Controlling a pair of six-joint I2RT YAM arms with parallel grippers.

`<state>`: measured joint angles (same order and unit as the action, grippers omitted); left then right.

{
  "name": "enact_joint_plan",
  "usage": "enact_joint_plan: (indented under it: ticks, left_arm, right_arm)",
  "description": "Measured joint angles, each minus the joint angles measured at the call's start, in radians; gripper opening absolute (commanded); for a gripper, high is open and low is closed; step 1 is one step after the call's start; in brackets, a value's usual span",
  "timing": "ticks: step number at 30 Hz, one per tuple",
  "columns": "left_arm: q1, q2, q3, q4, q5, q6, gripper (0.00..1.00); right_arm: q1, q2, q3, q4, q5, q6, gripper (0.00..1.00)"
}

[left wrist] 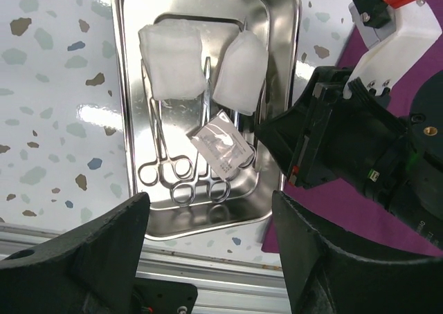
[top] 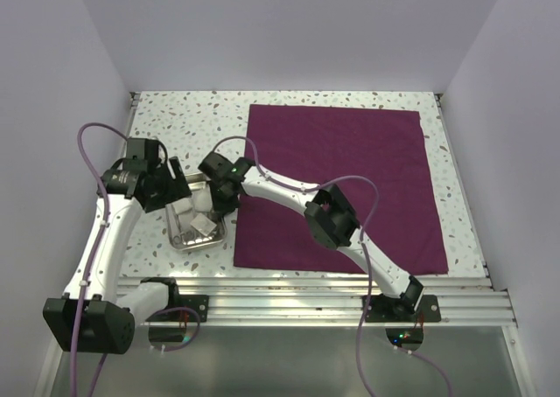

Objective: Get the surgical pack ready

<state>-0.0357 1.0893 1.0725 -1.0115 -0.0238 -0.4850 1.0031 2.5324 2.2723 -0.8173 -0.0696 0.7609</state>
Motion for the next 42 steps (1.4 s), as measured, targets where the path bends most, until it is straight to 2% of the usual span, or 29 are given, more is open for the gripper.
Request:
enact_joint_plan:
  ticks: [15, 23, 29, 33, 42]
  left_arm:
    - [0.000, 0.055, 0.084, -0.005, -0.072, 0.018, 0.77]
    - [0.000, 0.090, 0.099, 0.000, -0.078, 0.018, 0.78]
    - [-0.001, 0.107, 0.101, 0.015, -0.057, 0.008, 0.82]
    - [-0.005, 0.120, 0.090, 0.031, -0.051, 0.006, 0.85]
    - [-0.005, 0.164, -0.068, 0.080, 0.032, -0.023, 0.87]
  right_arm:
    - [-0.005, -0.002, 0.071, -0.150, 0.077, -0.225, 0.00]
    - [-0.071, -0.119, 0.064, -0.189, 0.053, -0.322, 0.00]
    - [-0.177, -0.269, -0.006, -0.195, -0.005, -0.414, 0.00]
    - [-0.280, -0.377, -0.146, -0.182, -0.048, -0.486, 0.00]
    - [-0.570, -0.526, -0.422, -0.146, -0.052, -0.700, 0.00]
